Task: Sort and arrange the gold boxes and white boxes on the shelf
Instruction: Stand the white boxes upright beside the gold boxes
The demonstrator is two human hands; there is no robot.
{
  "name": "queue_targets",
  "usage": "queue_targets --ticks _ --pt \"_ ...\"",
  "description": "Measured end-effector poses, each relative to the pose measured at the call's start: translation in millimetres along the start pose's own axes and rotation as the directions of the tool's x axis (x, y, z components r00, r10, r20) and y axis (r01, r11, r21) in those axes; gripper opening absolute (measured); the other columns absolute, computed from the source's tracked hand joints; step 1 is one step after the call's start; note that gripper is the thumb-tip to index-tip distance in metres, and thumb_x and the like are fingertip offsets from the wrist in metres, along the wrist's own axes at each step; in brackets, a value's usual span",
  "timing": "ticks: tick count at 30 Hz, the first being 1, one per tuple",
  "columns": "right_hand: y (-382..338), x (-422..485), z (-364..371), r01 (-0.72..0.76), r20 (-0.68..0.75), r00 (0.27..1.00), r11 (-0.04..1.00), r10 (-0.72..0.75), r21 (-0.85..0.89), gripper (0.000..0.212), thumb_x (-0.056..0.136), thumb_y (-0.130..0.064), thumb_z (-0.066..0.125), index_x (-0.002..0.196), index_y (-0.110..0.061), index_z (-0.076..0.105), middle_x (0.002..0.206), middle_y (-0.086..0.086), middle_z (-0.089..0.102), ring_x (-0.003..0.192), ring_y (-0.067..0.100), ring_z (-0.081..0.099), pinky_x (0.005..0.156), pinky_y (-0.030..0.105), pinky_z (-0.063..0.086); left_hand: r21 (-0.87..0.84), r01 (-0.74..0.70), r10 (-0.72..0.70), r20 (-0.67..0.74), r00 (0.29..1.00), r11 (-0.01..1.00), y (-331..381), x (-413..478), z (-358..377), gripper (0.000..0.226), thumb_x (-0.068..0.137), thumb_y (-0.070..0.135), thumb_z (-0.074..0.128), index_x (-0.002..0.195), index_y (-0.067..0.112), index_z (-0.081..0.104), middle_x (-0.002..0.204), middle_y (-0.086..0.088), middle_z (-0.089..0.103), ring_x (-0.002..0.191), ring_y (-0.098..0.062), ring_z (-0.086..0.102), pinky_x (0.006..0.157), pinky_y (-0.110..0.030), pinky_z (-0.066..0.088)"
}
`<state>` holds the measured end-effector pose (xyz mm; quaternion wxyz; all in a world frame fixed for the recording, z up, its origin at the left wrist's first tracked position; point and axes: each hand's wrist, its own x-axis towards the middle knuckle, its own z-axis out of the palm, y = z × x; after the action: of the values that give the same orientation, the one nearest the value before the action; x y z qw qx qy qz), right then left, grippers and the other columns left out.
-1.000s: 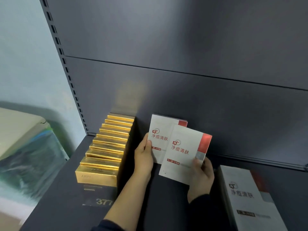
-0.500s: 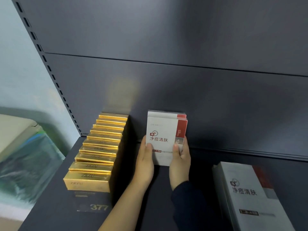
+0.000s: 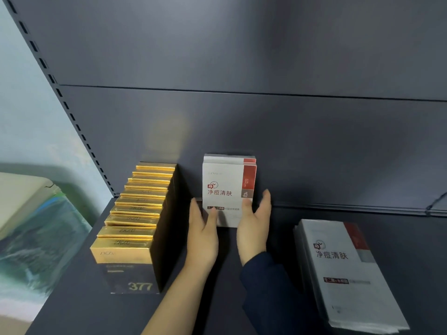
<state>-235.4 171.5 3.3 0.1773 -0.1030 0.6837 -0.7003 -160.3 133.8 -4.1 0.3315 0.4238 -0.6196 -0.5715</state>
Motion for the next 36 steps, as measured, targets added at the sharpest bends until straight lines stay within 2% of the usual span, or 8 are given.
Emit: queue_targets --ticks 8,11,16,18,23,29,33,36 --pt "-66.8 -32.6 -47.6 0.140 0.162 0.981 0.969 -0.107 -0.206 0.068 0.093 -0.016 0.054 0.151 -0.021 0.019 0.158 -0.005 0.020 0.139 0.007 0.027 0.108 0.025 0.031 -0.026 -0.129 0.130 0.051 0.990 0.991 26.5 -41.4 9.6 0.054 0.097 0.025 0.053 0.147 0.031 0.030 0.146 0.011 0.041 0.133 -0.008 0.040 0.108 -0.030 0.037" --pt "-87.2 -34.4 -102.4 0.350 0.267 0.936 0.689 -0.230 -0.634 0.068 0.089 -0.024 0.060 0.147 -0.013 0.026 0.153 0.005 0.026 0.140 0.021 0.028 0.115 0.035 0.027 -0.065 -0.012 0.026 0.220 0.975 0.998 23.7 -65.0 28.8 0.044 0.088 0.015 0.061 0.124 0.036 0.048 0.122 0.006 0.057 0.114 -0.012 0.054 0.095 -0.023 0.041" --pt "-87.6 -19.3 -207.7 -0.106 -0.023 0.982 0.450 0.186 -0.887 0.088 0.079 -0.057 0.065 0.142 -0.009 0.028 0.144 0.014 0.028 0.135 0.034 0.027 0.106 0.049 0.032 0.092 0.082 -0.117 0.497 0.860 0.992 13.8 -103.4 68.6 0.048 0.090 0.023 0.062 0.134 0.027 0.043 0.125 0.004 0.051 0.106 -0.003 0.054 0.073 -0.006 0.040" --pt "-77.7 -18.5 -233.1 -0.196 -0.049 0.953 0.485 0.298 -0.852 0.090 0.073 -0.056 0.072 0.139 -0.007 0.035 0.139 0.014 0.038 0.127 0.032 0.042 0.094 0.043 0.044 0.102 0.094 -0.136 0.559 0.818 0.990 14.0 -114.6 79.3 0.044 0.089 0.026 0.063 0.130 0.028 0.047 0.121 0.004 0.056 0.101 -0.001 0.058 0.073 -0.003 0.044" --pt "-64.9 -15.8 -266.7 -0.185 0.063 0.950 0.717 0.305 -0.672 0.016 0.076 -0.025 0.079 0.080 -0.012 0.072 0.079 0.005 0.075 0.070 0.018 0.070 0.059 0.029 0.055 0.077 0.045 -0.081 0.576 0.814 0.996 7.8 -120.7 90.5 0.026 0.091 0.027 0.060 0.115 0.031 0.065 0.110 -0.002 0.070 0.100 -0.010 0.068 0.086 -0.016 0.052" --pt "-64.1 -15.7 -309.1 -0.328 0.047 0.932 0.892 0.359 -0.312 0.020 0.088 -0.015 0.064 0.101 0.001 0.067 0.084 0.015 0.077 0.073 0.030 0.075 0.057 0.036 0.058 0.122 0.004 -0.072 0.561 0.825 0.992 -1.5 -123.1 90.5 0.032 0.094 0.025 0.050 0.114 0.048 0.059 0.117 -0.001 0.059 0.108 -0.007 0.058 0.099 -0.026 0.047" --pt "-52.2 -16.7 -304.0 -0.358 0.047 0.930 0.928 0.364 -0.106 0.024 0.089 -0.015 0.060 0.109 0.000 0.061 0.099 0.023 0.073 0.089 0.041 0.070 0.070 0.044 0.056 0.049 0.061 -0.078 0.549 0.832 0.997 -3.0 -129.4 94.6 0.036 0.099 0.023 0.046 0.120 0.050 0.058 0.118 0.002 0.048 0.100 0.014 0.047 0.077 0.002 0.034" --pt "-43.8 -19.6 -286.9 -0.362 0.055 0.927 0.925 0.370 -0.115 0.026 0.088 -0.014 0.064 0.110 -0.003 0.057 0.102 0.021 0.071 0.087 0.037 0.069 0.068 0.043 0.056 0.024 0.113 -0.109 0.530 0.841 0.993 -8.3 -131.7 102.5 0.033 0.101 0.023 0.047 0.115 0.052 0.052 0.115 0.008 0.039 0.113 0.000 0.043 0.090 -0.002 0.029"
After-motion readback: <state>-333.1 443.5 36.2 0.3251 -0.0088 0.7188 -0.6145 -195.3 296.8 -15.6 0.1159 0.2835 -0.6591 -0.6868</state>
